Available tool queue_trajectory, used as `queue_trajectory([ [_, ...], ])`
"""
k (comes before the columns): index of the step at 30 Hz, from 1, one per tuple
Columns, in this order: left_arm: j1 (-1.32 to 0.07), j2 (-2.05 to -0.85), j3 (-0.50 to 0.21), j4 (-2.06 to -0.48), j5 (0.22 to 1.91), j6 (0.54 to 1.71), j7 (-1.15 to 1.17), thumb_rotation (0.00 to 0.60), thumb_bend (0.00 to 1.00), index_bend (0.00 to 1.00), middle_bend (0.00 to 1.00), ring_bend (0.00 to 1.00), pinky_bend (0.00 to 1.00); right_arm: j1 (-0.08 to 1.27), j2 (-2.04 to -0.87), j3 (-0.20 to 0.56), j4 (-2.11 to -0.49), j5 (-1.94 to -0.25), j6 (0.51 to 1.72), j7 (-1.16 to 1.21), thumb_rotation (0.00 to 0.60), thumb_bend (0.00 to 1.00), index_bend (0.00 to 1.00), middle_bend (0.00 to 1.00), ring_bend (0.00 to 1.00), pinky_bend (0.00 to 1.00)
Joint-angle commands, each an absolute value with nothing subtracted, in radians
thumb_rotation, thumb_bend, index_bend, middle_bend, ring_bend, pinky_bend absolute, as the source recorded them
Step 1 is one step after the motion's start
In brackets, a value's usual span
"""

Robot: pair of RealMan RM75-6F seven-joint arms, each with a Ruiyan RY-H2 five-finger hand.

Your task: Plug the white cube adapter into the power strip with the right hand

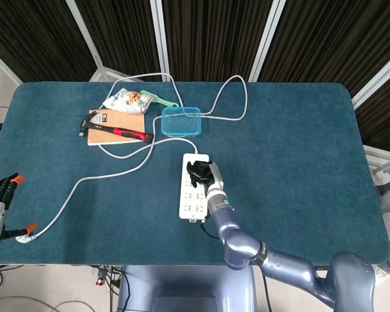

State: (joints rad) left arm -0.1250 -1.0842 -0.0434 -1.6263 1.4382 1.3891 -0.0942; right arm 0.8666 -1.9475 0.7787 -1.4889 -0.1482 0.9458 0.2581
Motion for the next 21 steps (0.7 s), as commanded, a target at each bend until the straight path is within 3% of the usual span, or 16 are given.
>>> queue_trajectory([
  [1, -0.125, -1.084, -0.043, -1.626, 1.438, 1.389, -0.094, 0.600, 0.00, 0.00, 0.00, 0.00, 0.00, 0.868, -1.951, 0.779, -1.483, -0.144, 0.940, 0.259, 0.600, 0.59, 0.99, 0.89, 0.81, 0.74],
  [21, -0.125, -1.082, -0.043, -1.624, 1.441, 1.390, -0.105, 0.600, 0.00, 0.00, 0.00, 0.00, 0.00, 0.881, -1.971, 0.781, -1.459, -0.136, 0.931, 0.255, 0.600, 0.59, 0.99, 0.89, 0.81, 0.74],
])
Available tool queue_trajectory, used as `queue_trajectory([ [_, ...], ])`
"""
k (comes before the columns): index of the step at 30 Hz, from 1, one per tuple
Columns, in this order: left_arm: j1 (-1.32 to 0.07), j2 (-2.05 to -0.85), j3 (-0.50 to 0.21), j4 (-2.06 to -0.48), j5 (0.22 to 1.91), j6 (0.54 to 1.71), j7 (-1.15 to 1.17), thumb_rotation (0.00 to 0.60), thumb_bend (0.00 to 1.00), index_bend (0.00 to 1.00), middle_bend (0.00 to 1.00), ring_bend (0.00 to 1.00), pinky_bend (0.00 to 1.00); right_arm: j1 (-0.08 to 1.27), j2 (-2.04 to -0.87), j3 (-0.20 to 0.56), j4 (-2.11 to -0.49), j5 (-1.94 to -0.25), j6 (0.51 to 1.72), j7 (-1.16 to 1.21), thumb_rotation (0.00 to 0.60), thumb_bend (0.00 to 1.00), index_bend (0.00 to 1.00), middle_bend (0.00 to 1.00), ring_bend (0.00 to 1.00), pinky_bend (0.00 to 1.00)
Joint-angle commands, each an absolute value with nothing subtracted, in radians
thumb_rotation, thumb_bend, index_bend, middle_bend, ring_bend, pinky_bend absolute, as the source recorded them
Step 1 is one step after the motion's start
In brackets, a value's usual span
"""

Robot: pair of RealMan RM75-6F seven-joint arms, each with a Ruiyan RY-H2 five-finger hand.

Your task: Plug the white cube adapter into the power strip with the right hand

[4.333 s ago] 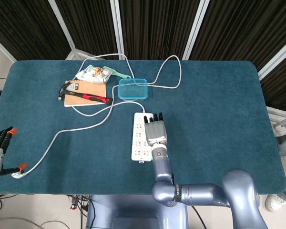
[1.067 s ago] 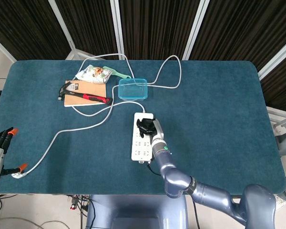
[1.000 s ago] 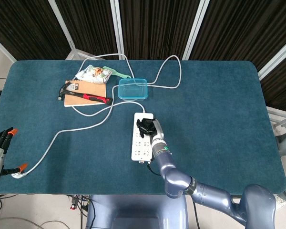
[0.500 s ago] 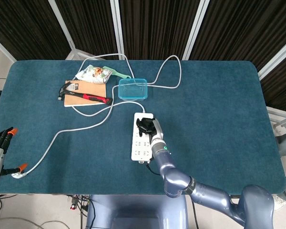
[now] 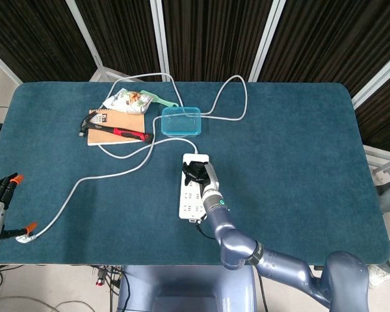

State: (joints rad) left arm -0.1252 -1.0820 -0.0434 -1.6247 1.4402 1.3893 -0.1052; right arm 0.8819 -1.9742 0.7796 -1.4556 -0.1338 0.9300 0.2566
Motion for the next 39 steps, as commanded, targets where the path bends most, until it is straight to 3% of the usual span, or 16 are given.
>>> queue_trajectory([
  [1, -0.125, -1.082, -0.043, -1.624, 1.441, 1.390, -0.105, 0.600, 0.00, 0.00, 0.00, 0.00, 0.00, 0.880, -1.970, 0.781, -1.461, -0.137, 0.932, 0.254, 0.600, 0.59, 0.99, 0.89, 0.81, 0.74],
  [9, -0.125, -1.083, -0.043, -1.625, 1.441, 1.392, -0.100, 0.600, 0.00, 0.00, 0.00, 0.00, 0.00, 0.873, -1.932, 0.780, -1.525, -0.156, 0.945, 0.223, 0.600, 0.59, 0.98, 0.89, 0.81, 0.74],
  [14, -0.123, -1.085, -0.043, -1.625, 1.441, 1.395, -0.096, 0.600, 0.00, 0.00, 0.00, 0.00, 0.00, 0.872, -1.860, 0.768, -1.610, -0.203, 0.937, 0.158, 0.600, 0.59, 0.87, 0.86, 0.71, 0.57],
  [19, -0.122, -1.087, -0.043, -1.626, 1.440, 1.397, -0.088, 0.600, 0.00, 0.00, 0.00, 0.00, 0.00, 0.853, -1.733, 0.736, -1.728, -0.311, 0.931, 0.060, 0.600, 0.59, 0.65, 0.65, 0.49, 0.38],
  [21, -0.122, -1.088, -0.043, -1.626, 1.440, 1.399, -0.083, 0.600, 0.00, 0.00, 0.00, 0.00, 0.00, 0.840, -1.664, 0.709, -1.780, -0.364, 0.926, 0.003, 0.600, 0.58, 0.50, 0.52, 0.36, 0.30],
  [22, -0.121, -1.089, -0.044, -1.626, 1.440, 1.400, -0.081, 0.600, 0.00, 0.00, 0.00, 0.00, 0.00, 0.829, -1.622, 0.687, -1.810, -0.391, 0.924, -0.032, 0.600, 0.56, 0.45, 0.47, 0.31, 0.28],
  [24, -0.120, -1.090, -0.044, -1.627, 1.439, 1.402, -0.076, 0.600, 0.00, 0.00, 0.00, 0.00, 0.00, 0.806, -1.542, 0.639, -1.862, -0.444, 0.929, -0.102, 0.600, 0.47, 0.21, 0.28, 0.15, 0.17],
  [27, -0.119, -1.093, -0.043, -1.626, 1.438, 1.405, -0.067, 0.600, 0.00, 0.00, 0.00, 0.00, 0.00, 0.763, -1.418, 0.543, -1.928, -0.530, 0.963, -0.230, 0.600, 0.40, 0.02, 0.09, 0.02, 0.05],
  [30, -0.117, -1.097, -0.043, -1.624, 1.438, 1.409, -0.050, 0.600, 0.00, 0.00, 0.00, 0.00, 0.00, 0.681, -1.272, 0.421, -2.005, -0.665, 1.051, -0.362, 0.600, 0.36, 0.00, 0.00, 0.00, 0.00],
  [35, -0.113, -1.103, -0.043, -1.619, 1.441, 1.422, -0.020, 0.600, 0.00, 0.00, 0.00, 0.00, 0.00, 0.514, -1.108, 0.242, -2.040, -0.914, 1.218, -0.443, 0.600, 0.33, 0.00, 0.00, 0.00, 0.00],
  [39, -0.110, -1.108, -0.043, -1.614, 1.442, 1.432, 0.005, 0.600, 0.00, 0.00, 0.00, 0.00, 0.00, 0.367, -1.036, 0.131, -1.994, -1.099, 1.347, -0.369, 0.600, 0.32, 0.00, 0.00, 0.00, 0.00],
])
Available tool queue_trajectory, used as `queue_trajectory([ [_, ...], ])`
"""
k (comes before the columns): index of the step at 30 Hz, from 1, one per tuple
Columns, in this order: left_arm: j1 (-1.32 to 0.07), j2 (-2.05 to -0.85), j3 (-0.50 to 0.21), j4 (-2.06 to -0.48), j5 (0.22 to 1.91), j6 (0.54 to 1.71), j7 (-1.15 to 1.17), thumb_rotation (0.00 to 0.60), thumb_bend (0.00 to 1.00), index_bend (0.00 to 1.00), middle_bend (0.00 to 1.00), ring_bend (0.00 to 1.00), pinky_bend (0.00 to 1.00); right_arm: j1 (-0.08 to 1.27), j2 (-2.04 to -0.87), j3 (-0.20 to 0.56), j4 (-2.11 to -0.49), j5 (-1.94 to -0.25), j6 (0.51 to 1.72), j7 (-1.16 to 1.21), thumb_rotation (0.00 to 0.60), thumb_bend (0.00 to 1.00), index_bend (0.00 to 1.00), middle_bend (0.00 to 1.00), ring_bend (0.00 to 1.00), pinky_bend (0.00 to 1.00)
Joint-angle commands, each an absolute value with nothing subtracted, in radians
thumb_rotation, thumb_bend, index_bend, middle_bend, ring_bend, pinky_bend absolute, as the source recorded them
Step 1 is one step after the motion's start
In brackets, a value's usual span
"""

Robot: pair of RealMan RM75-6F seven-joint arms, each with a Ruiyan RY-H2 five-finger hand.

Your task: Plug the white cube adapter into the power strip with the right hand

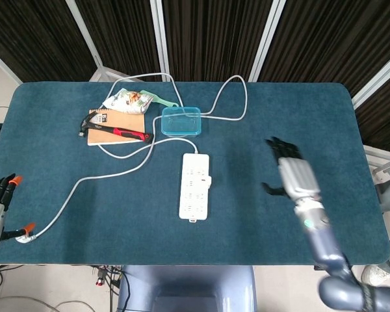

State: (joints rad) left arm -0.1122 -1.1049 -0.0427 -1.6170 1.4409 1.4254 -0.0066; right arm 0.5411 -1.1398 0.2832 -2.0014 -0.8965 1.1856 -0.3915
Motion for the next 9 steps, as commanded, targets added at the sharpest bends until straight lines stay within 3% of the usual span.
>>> queue_trajectory([
  [1, -0.108, -1.110, -0.043, -1.612, 1.442, 1.436, 0.015, 0.600, 0.00, 0.00, 0.00, 0.00, 0.00, 0.329, -1.024, 0.104, -1.969, -1.144, 1.379, -0.335, 0.600, 0.32, 0.00, 0.00, 0.00, 0.00],
  [6, -0.103, -1.120, -0.044, -1.607, 1.442, 1.452, 0.058, 0.600, 0.00, 0.00, 0.00, 0.00, 0.00, 0.216, -1.012, 0.014, -1.816, -1.297, 1.475, -0.238, 0.600, 0.31, 0.00, 0.00, 0.00, 0.00],
  [9, -0.099, -1.125, -0.044, -1.610, 1.445, 1.463, 0.073, 0.600, 0.00, 0.00, 0.00, 0.00, 0.00, 0.189, -1.036, 0.002, -1.745, -1.349, 1.509, -0.200, 0.600, 0.31, 0.00, 0.00, 0.00, 0.00],
])
